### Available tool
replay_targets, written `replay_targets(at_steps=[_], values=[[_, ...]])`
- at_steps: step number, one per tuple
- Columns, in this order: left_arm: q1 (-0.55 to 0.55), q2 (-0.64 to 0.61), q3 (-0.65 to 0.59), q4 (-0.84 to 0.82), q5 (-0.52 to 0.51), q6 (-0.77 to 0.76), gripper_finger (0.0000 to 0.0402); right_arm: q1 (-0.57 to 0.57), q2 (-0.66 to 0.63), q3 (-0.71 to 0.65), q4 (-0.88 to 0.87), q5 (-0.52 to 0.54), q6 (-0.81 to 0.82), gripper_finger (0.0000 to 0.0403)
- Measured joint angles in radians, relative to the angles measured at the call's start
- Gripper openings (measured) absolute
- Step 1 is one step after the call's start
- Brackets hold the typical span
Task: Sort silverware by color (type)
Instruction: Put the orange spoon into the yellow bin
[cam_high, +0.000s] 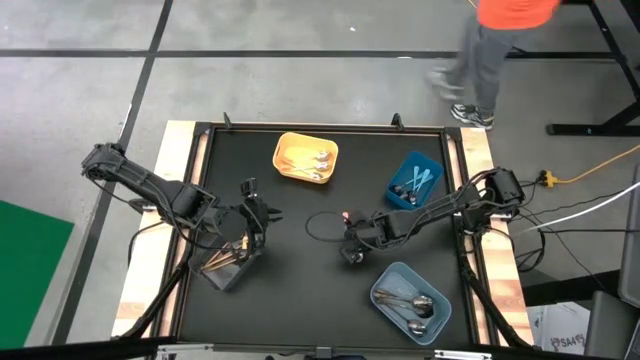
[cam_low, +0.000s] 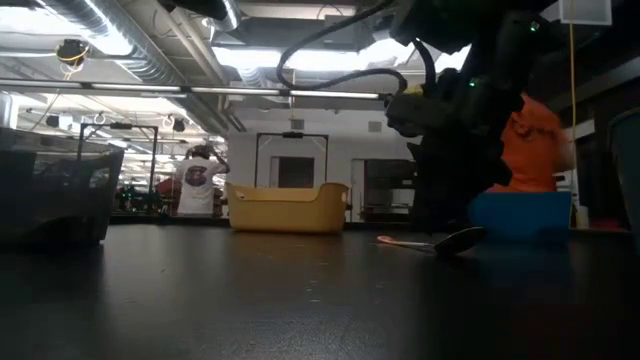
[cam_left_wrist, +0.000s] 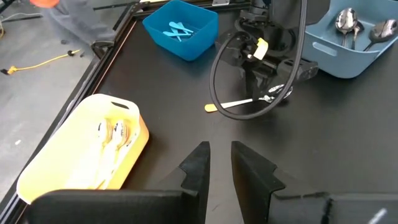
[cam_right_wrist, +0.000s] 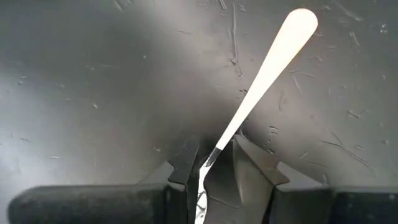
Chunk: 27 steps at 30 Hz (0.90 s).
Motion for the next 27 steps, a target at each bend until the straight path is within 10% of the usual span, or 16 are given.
replay_targets(at_steps=[15,27], values=[[0.0,0.0,0.0,-0.002,-0.001,0.004,0.006,-0.002,0.064,0.0,0.022,-0.044,0.002,0.0085],[0.002,-0.183,0.0,-0.143,-0.038,0.029,0.006,-0.001,0.066,-0.001,0.021,-0.035,-0.01,0.0008]])
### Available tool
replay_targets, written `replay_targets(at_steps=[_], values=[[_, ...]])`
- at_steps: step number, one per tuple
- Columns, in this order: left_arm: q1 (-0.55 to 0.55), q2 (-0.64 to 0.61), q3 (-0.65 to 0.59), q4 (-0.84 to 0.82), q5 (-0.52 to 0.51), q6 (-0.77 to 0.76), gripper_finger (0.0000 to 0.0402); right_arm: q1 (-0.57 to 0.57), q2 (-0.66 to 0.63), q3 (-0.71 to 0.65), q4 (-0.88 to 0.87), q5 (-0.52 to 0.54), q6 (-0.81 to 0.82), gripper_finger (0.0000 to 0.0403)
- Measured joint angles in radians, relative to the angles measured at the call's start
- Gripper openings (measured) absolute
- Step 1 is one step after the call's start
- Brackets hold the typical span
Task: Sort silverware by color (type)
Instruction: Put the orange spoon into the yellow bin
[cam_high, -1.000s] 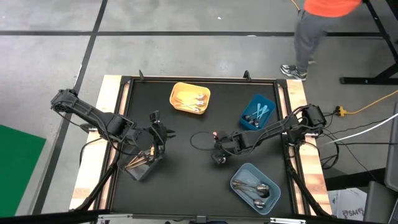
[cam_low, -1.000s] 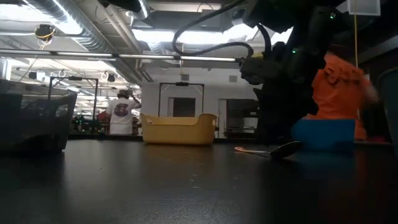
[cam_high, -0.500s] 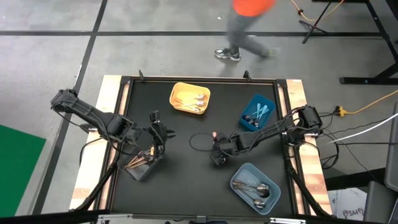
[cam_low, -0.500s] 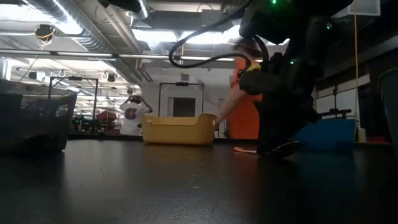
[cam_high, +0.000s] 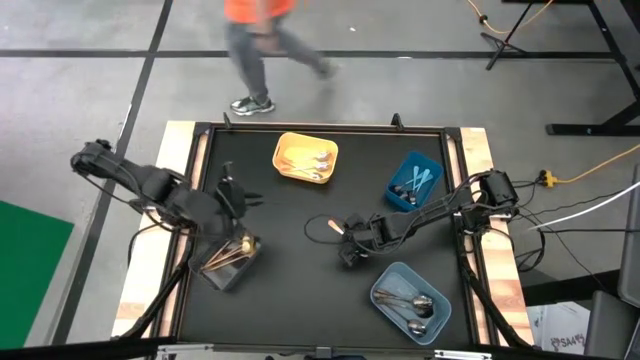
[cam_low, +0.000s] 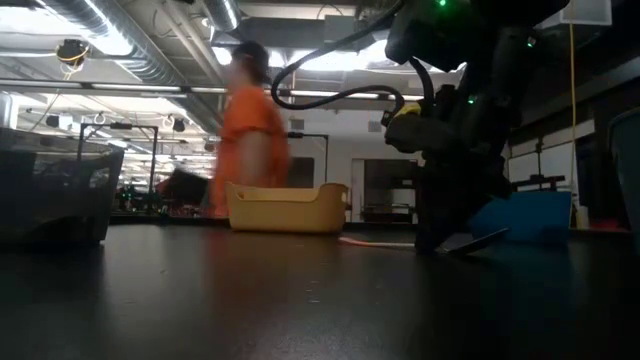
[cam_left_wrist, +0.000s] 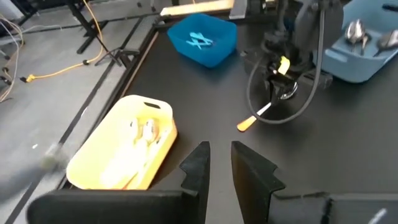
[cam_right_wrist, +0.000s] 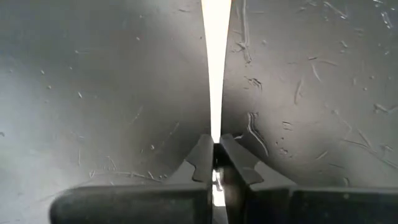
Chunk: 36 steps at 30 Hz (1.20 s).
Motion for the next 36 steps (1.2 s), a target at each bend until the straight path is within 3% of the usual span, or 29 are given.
replay_targets(at_steps=[11,16,26,36], values=[[0.0,-0.245,-0.047,-0.086,-0.023,0.025,0.006,0.0,0.005,0.026,-0.022,0.004,-0.081,0.0002],[0.0,-0.409,-0.226,0.002,-0.026,0.031,0.006,-0.007,0.007,0.088,-0.071,0.005,-0.18,0.0002],[0.0,-0.769,-0.636,0.369,-0.037,0.086,0.006,-0.062,0.006,0.295,-0.242,0.033,-0.437,0.0001],[0.0,-0.94,-0.789,0.466,-0.035,0.139,0.006,-0.192,0.004,0.549,-0.27,0.006,-0.79,0.0001]])
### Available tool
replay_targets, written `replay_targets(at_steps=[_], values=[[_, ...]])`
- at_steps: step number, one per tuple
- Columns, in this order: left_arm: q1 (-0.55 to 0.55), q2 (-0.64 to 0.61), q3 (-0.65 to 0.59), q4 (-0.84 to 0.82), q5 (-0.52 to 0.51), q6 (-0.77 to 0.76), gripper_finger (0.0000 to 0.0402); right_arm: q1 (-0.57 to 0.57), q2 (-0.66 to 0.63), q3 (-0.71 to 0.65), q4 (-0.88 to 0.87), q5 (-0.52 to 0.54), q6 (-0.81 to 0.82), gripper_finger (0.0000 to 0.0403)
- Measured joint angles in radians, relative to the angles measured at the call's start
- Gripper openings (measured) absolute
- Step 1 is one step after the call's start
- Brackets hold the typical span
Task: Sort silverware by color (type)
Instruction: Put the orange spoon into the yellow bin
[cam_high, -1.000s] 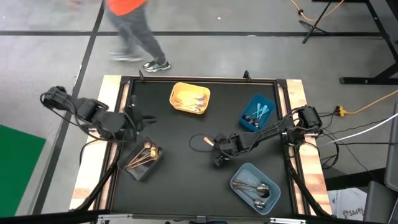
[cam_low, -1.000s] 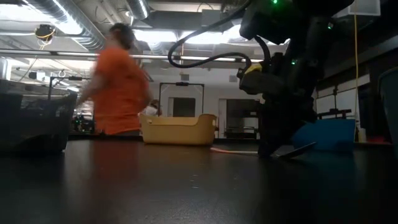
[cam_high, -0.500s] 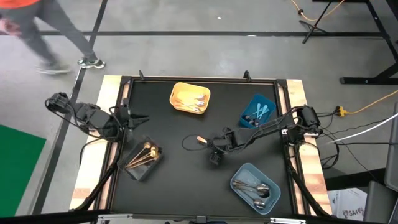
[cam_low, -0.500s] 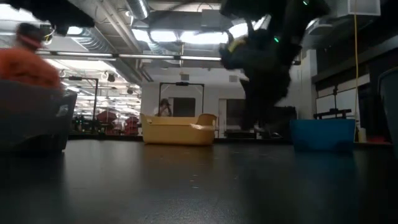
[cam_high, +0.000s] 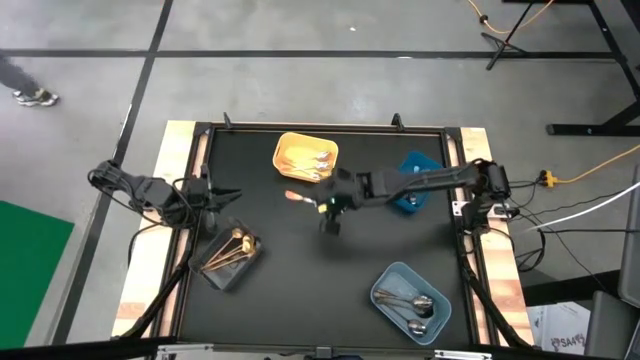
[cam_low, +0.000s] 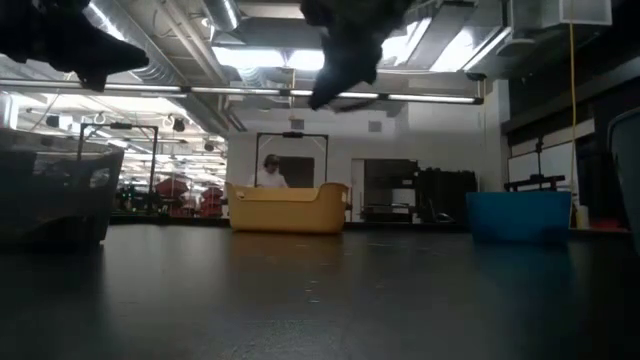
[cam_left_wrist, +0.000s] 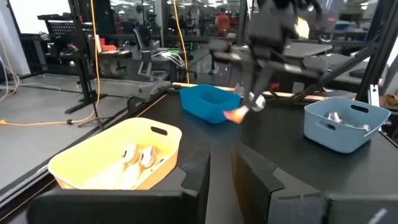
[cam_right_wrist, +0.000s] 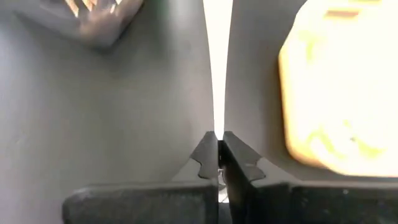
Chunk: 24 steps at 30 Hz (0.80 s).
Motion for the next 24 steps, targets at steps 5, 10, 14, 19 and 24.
replay_targets(at_steps=[5,10,14,19,24], values=[[0.0,-0.021,-0.05,0.018,0.002,0.002,0.006,-0.086,0.0,0.074,0.001,-0.032,-0.103,0.0001],[0.0,-0.023,-0.121,0.114,0.003,0.048,0.006,-0.173,-0.002,0.094,0.006,-0.061,-0.156,0.0001],[0.0,-0.023,-0.181,0.225,0.06,0.103,0.006,-0.237,-0.002,0.094,-0.001,-0.128,-0.179,0.0001],[0.012,-0.023,-0.253,0.383,0.113,0.172,0.006,-0.294,-0.002,0.094,0.017,-0.156,-0.237,0.0001],[0.072,-0.024,-0.253,0.415,0.138,0.205,0.006,-0.337,0.006,0.095,0.055,-0.157,-0.297,0.0001]])
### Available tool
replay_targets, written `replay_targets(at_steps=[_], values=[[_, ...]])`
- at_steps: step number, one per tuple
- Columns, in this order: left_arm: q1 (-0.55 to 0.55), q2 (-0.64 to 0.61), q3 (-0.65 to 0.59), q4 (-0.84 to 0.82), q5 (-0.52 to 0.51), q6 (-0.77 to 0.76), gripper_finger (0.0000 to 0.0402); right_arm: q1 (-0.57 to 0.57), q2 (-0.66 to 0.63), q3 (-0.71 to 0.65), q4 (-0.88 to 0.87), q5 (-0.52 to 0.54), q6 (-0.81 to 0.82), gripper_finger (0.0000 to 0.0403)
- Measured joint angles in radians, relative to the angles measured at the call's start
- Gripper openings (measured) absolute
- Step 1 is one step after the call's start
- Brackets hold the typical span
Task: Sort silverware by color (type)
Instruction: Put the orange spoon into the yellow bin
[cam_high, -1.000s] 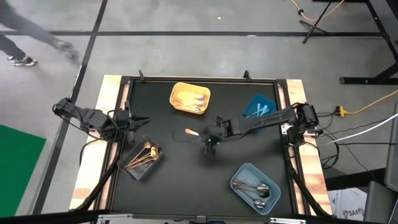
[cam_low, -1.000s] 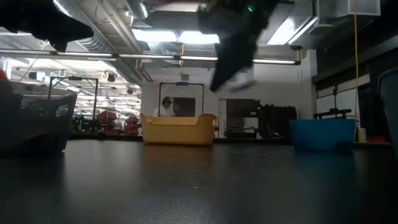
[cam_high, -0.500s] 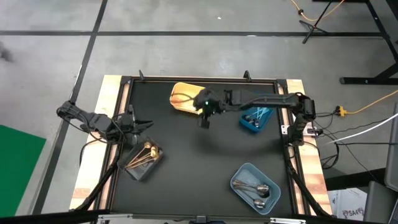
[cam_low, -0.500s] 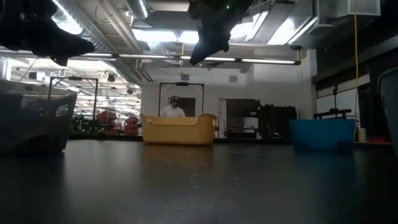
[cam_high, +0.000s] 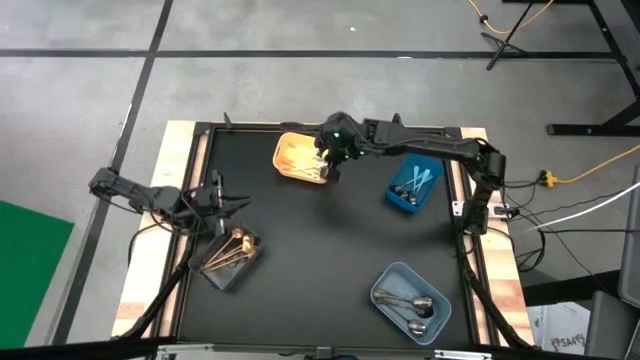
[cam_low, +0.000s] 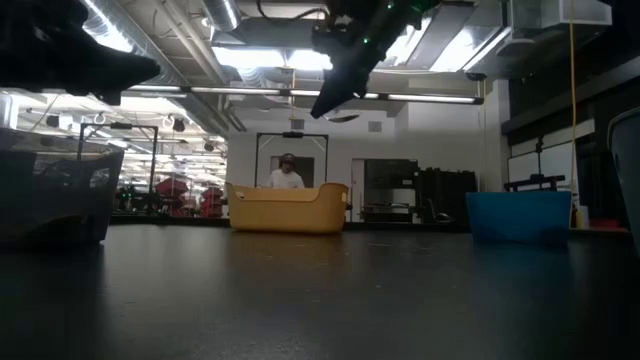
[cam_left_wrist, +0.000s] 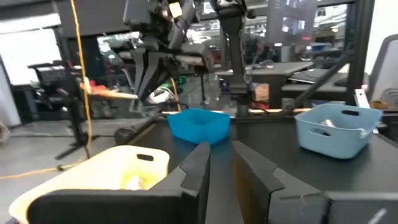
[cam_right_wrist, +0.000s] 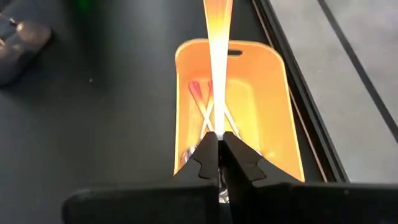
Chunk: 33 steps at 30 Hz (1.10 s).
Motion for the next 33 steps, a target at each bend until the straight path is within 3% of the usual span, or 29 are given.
replay_targets(at_steps=[8,15,22,33], values=[[0.155,-0.002,0.0,0.005,0.142,0.04,0.006,-0.046,0.068,0.0,0.028,-0.077,-0.061,0.0001],[0.266,-0.001,0.0,-0.049,0.336,0.025,0.006,-0.05,0.145,0.0,0.138,-0.078,-0.078,0.0001],[0.318,0.003,0.0,-0.101,0.451,-0.018,0.0059,-0.049,0.217,0.0,0.258,-0.078,-0.197,0.0001],[0.32,0.003,0.0,-0.105,0.478,0.003,0.0059,-0.049,0.279,0.0,0.256,-0.075,-0.304,0.0001]])
